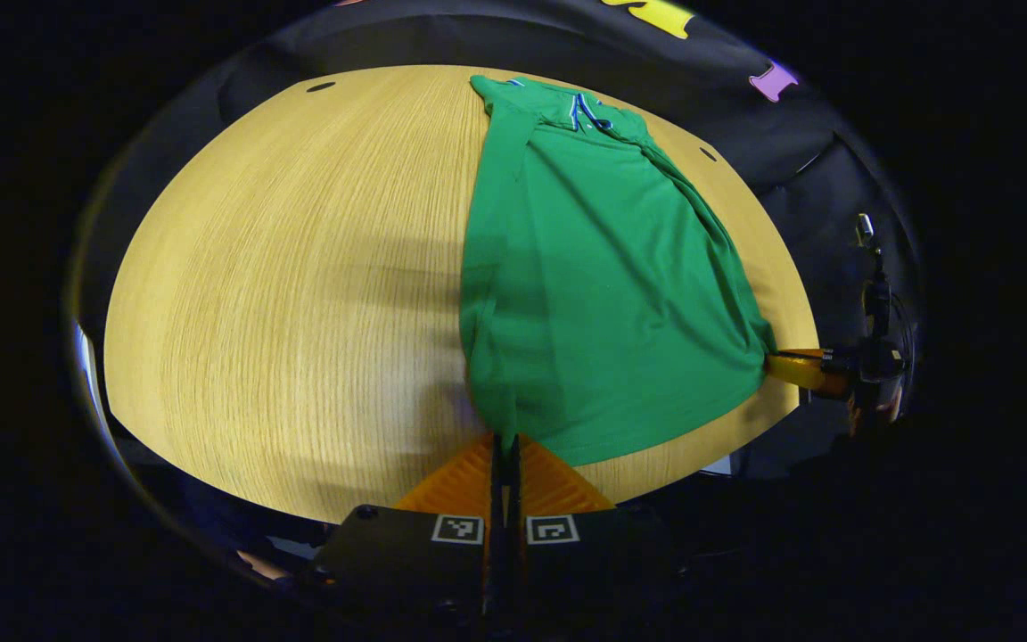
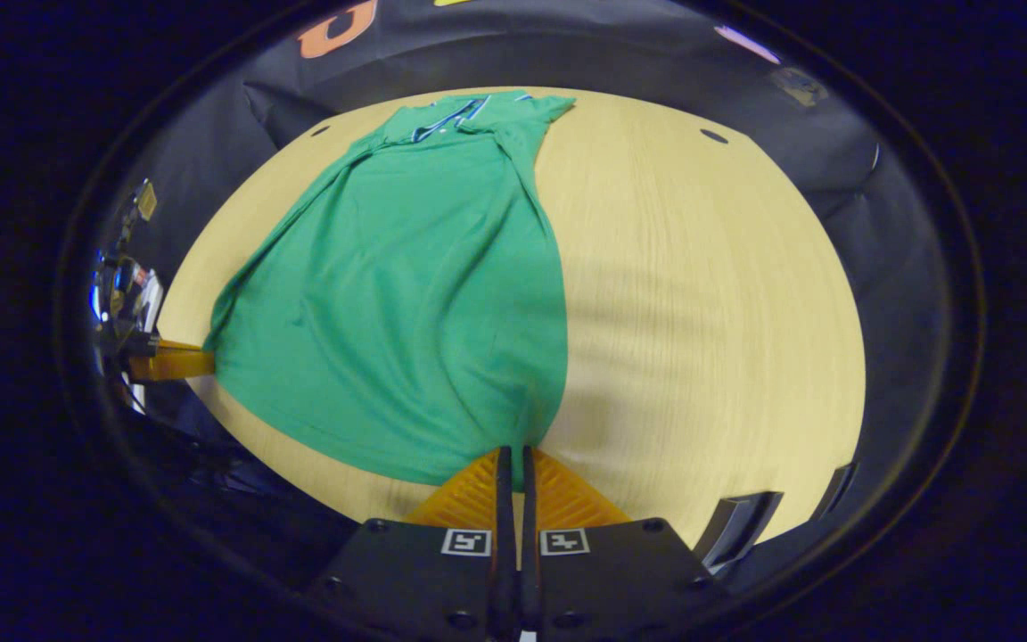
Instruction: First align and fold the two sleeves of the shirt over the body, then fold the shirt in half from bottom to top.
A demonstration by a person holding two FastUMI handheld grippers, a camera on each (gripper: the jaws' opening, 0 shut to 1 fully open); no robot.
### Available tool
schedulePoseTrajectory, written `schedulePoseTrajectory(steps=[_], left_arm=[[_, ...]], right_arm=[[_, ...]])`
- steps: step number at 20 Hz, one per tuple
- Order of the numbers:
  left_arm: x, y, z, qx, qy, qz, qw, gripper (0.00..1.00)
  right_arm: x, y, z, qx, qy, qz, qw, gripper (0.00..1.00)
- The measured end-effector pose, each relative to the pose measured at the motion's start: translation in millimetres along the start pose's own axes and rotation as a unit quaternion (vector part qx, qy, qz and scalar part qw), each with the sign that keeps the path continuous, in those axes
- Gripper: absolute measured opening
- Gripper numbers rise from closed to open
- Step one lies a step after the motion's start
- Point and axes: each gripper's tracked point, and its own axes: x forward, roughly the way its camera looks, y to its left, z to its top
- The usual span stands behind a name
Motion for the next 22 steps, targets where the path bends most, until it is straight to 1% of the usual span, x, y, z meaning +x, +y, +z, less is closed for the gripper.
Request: schedulePoseTrajectory(steps=[1,2,6,7,9,10,11,12,14,15,16,18,22], left_arm=[[-3,-5,3,-0.001,-0.005,-0.007,1.0,0.04],[-7,-10,7,-0.003,-0.01,-0.016,1.0,0.04],[-18,-18,22,0.001,-0.027,-0.035,0.999,0.04],[-24,-20,32,0.002,-0.036,-0.042,0.998,0.04],[-34,-19,46,-0.003,-0.049,-0.045,0.998,0.04],[-42,-27,60,-0.014,-0.061,-0.057,0.996,0.04],[-47,-27,69,-0.012,-0.07,-0.061,0.996,0.04],[-51,-29,78,-0.008,-0.079,-0.064,0.995,0.04],[-61,-33,101,0.009,-0.099,-0.065,0.993,0.04],[-67,-33,122,0.025,-0.117,-0.061,0.991,0.04],[-71,-32,135,0.037,-0.127,-0.06,0.989,0.04],[-83,-32,170,0.058,-0.155,-0.058,0.984,0.04],[-98,-31,223,0.075,-0.193,-0.057,0.977,0.04]], right_arm=[[-4,-1,3,0.016,-0.004,0.006,1.0,0.05],[-4,-2,8,0.025,-0.007,0.01,1.0,0.02],[-21,-4,21,0.042,-0.017,0.024,0.999,0.02],[-26,-4,25,0.044,-0.021,0.03,0.998,0.05],[-40,0,40,0.053,-0.035,0.048,0.997,0.0],[-50,-1,54,0.059,-0.046,0.056,0.996,0.02],[-54,-1,61,0.062,-0.053,0.062,0.995,0.02],[-58,-1,70,0.064,-0.061,0.066,0.994,0.0],[-69,-6,93,0.071,-0.077,0.073,0.992,0.0],[-75,-8,107,0.079,-0.085,0.081,0.99,0.0],[-80,-10,116,0.084,-0.09,0.086,0.989,0.02],[-95,-14,154,0.096,-0.114,0.101,0.984,0.02],[-111,-16,208,0.094,-0.148,0.111,0.978,0.02]])
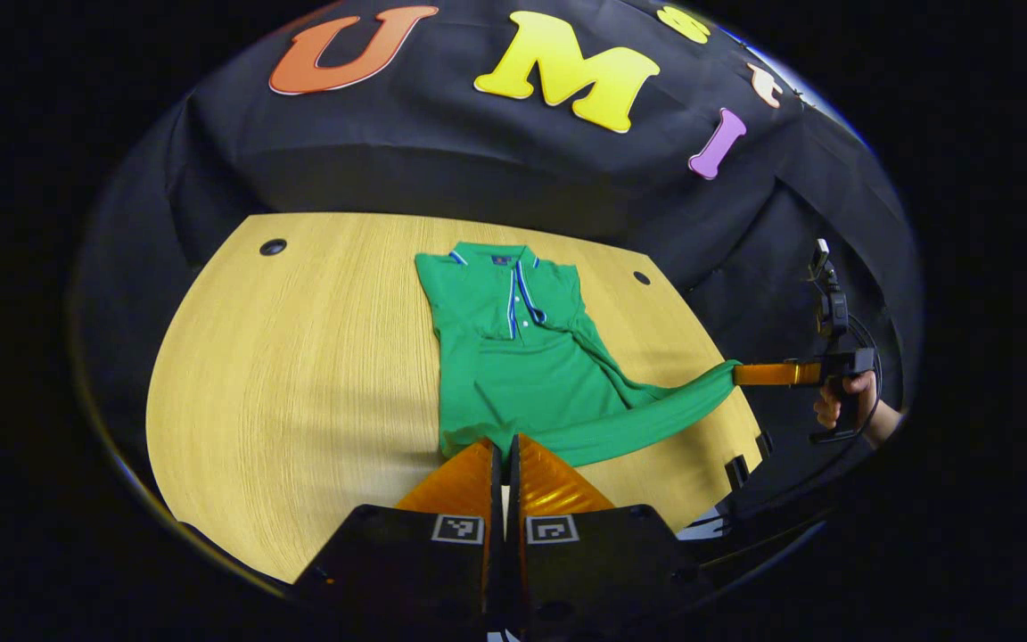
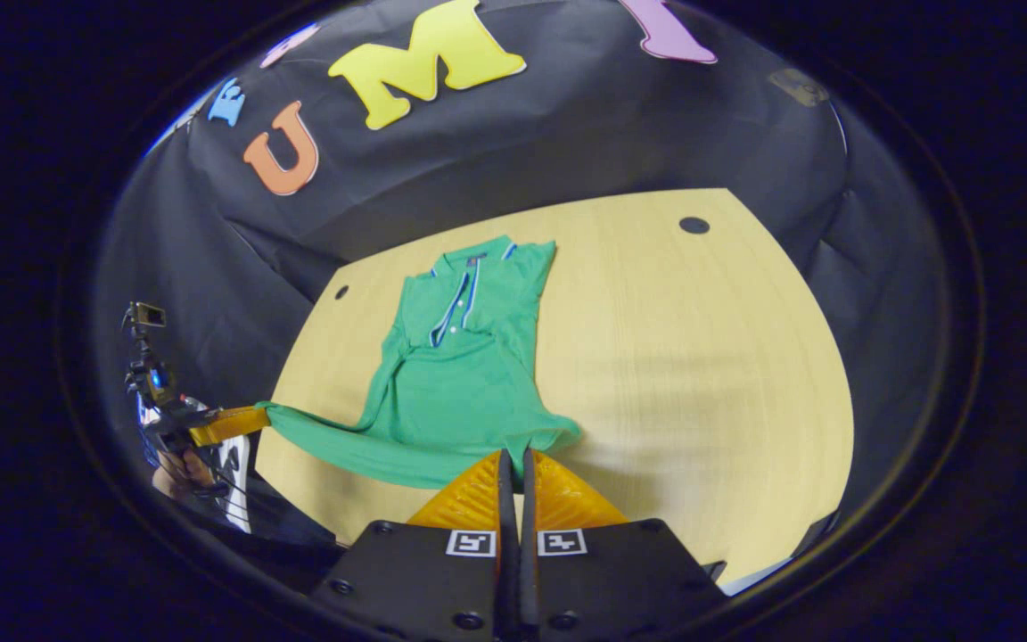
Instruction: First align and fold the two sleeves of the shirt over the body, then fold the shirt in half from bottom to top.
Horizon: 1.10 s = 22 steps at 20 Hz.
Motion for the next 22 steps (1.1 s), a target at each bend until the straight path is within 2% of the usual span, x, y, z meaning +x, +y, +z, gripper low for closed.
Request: schedulePoseTrajectory(steps=[4,5,12,14,15,16,18,22], left_arm=[[15,15,63,0.037,-0.037,0.006,0.999,0.04],[19,21,87,0.04,-0.047,0.008,0.998,0.04],[66,48,165,0.005,-0.088,0.016,0.996,0.03],[88,58,179,-0.003,-0.099,0.015,0.995,0.04],[101,66,185,-0.012,-0.103,0.017,0.994,0.03],[114,72,190,-0.026,-0.107,0.017,0.994,0.03],[146,83,193,-0.052,-0.11,0.017,0.992,0.04],[213,119,178,-0.065,-0.088,0.039,0.993,0.04]], right_arm=[[9,12,56,-0.018,-0.027,0.009,0.999,0.02],[16,17,82,-0.02,-0.04,0.011,0.999,0.02],[55,28,176,-0.036,-0.093,0.011,0.995,0.0],[75,27,193,-0.025,-0.098,0.018,0.995,0.05],[93,17,203,-0.016,-0.101,0.018,0.995,0.0],[107,12,210,-0.008,-0.101,0.019,0.995,0.05],[136,5,220,-0.002,-0.103,0.02,0.994,0.02],[203,-10,233,-0.028,-0.103,0.016,0.994,0.02]])
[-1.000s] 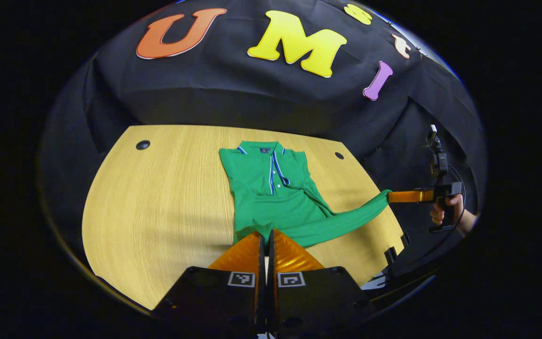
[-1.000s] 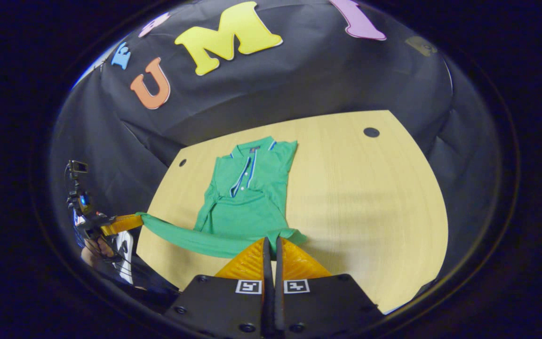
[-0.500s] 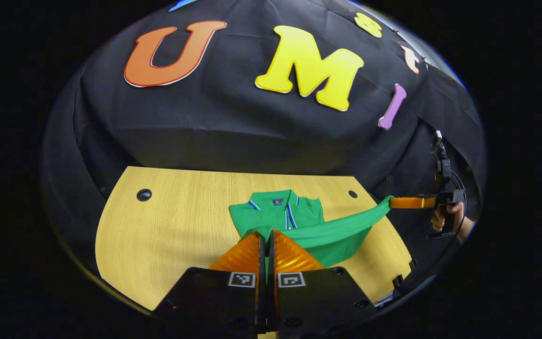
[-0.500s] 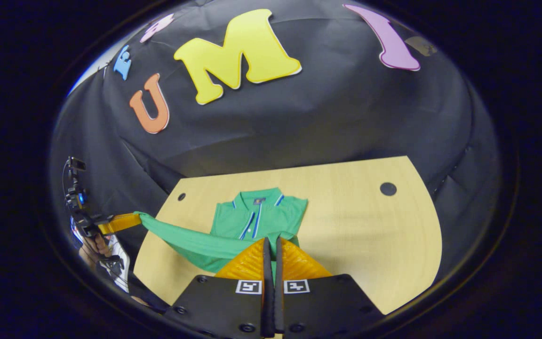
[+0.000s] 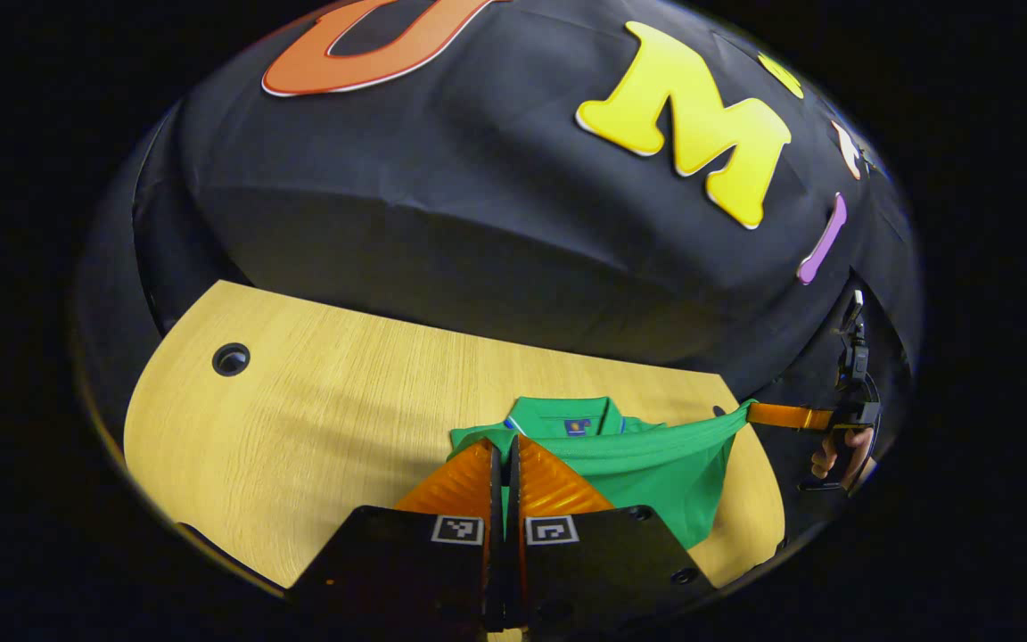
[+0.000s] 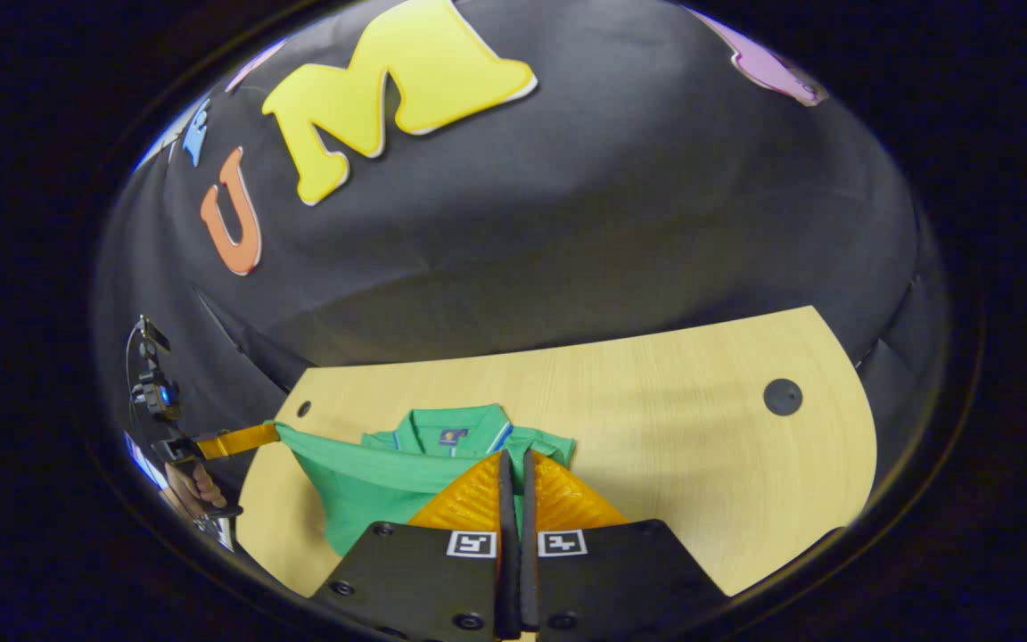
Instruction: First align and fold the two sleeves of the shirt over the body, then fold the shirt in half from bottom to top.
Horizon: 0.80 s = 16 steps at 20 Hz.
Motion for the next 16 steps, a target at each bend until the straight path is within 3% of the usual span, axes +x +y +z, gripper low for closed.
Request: schedulePoseTrajectory(steps=[6,10,13,15,16], left_arm=[[69,39,-19,-0.005,-0.004,0.028,1.0,0.04],[92,53,-44,0.007,0.024,0.06,0.998,0.06],[97,53,-45,0.025,0.025,0.078,0.996,0.13],[92,50,-41,0.037,0.025,0.087,0.995,0.24],[87,46,-37,0.041,0.02,0.088,0.995,0.22]], right_arm=[[83,-17,-26,-0.043,0.015,-0.019,0.999,0.02],[106,-28,-38,-0.037,0.029,-0.042,0.998,0.0],[110,-31,-43,-0.024,0.034,-0.051,0.998,0.1],[103,-30,-39,-0.017,0.027,-0.054,0.998,0.18],[99,-29,-34,-0.013,0.016,-0.056,0.998,0.32]])
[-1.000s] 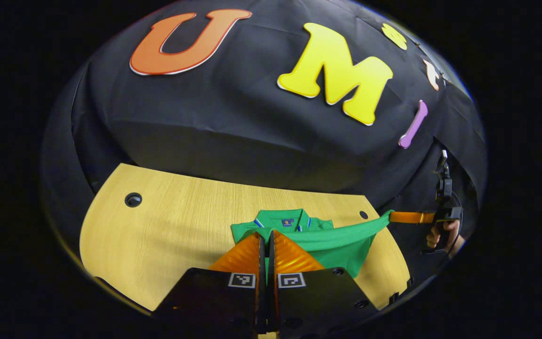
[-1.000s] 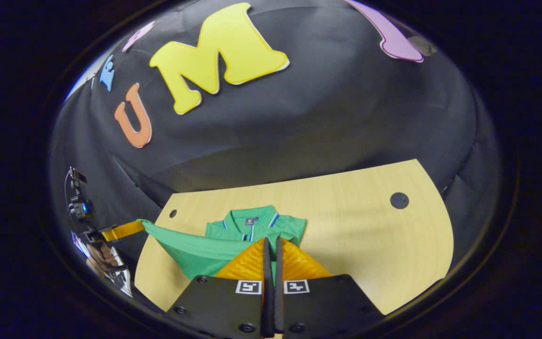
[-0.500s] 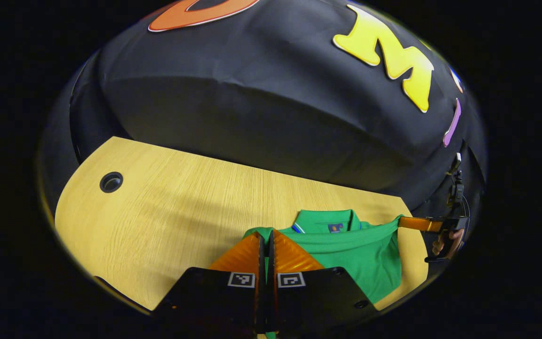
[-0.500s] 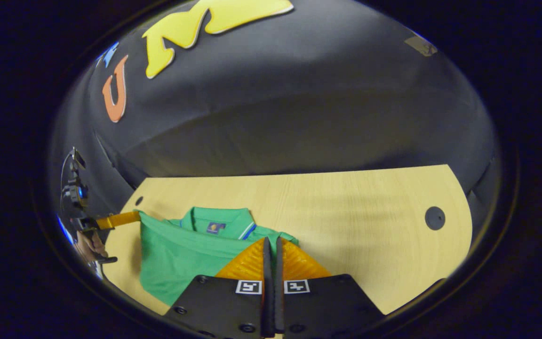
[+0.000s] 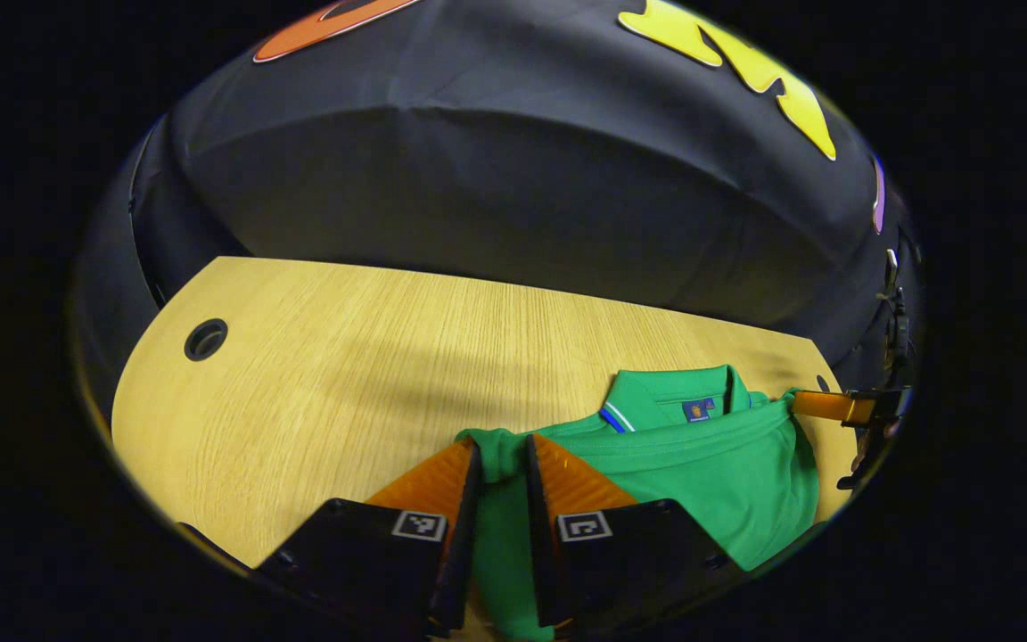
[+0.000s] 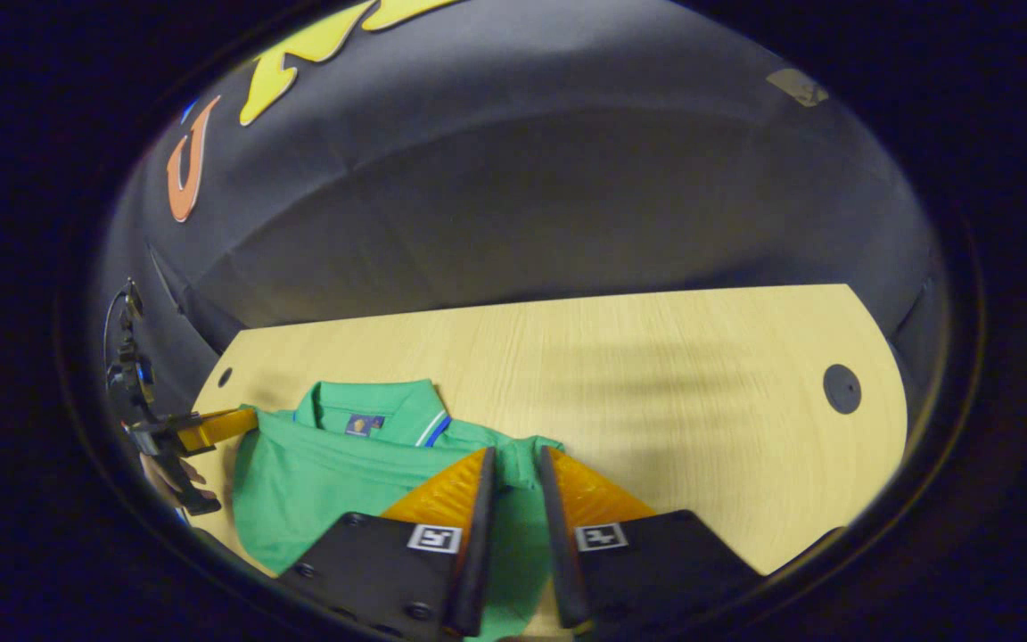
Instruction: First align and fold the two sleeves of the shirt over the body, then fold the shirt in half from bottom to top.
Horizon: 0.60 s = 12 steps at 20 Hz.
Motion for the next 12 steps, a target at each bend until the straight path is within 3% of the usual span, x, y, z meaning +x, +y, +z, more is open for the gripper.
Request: schedulePoseTrajectory(steps=[1,2,4,5,6,8,11,12], left_arm=[[-7,-2,6,0.002,-0.006,0.002,1.0,0.38],[-16,-4,14,0.002,-0.014,0.004,1.0,0.41],[-40,-5,30,0.003,-0.037,0.013,0.999,0.86],[-55,-5,41,0.004,-0.052,0.02,0.998,0.91],[-69,-7,51,0.005,-0.066,0.024,0.998,0.92],[-109,-14,71,0.012,-0.096,0.03,0.995,0.95],[-186,-36,108,0.018,-0.158,0.022,0.987,0.99],[-226,-48,124,0.021,-0.193,0.019,0.981,0.98]], right_arm=[[-8,-1,5,0.003,-0.01,-0.007,1.0,0.46],[-20,-2,10,0.005,-0.021,-0.013,1.0,0.6],[-43,1,16,0.004,-0.035,-0.024,0.999,0.78],[-57,2,20,-0.001,-0.044,-0.032,0.998,0.82],[-72,4,25,-0.012,-0.062,-0.044,0.997,0.91],[-114,15,42,-0.031,-0.11,-0.059,0.992,0.98],[-190,47,64,-0.059,-0.174,-0.053,0.981,0.98],[-231,67,75,-0.061,-0.204,-0.043,0.976,0.94]])
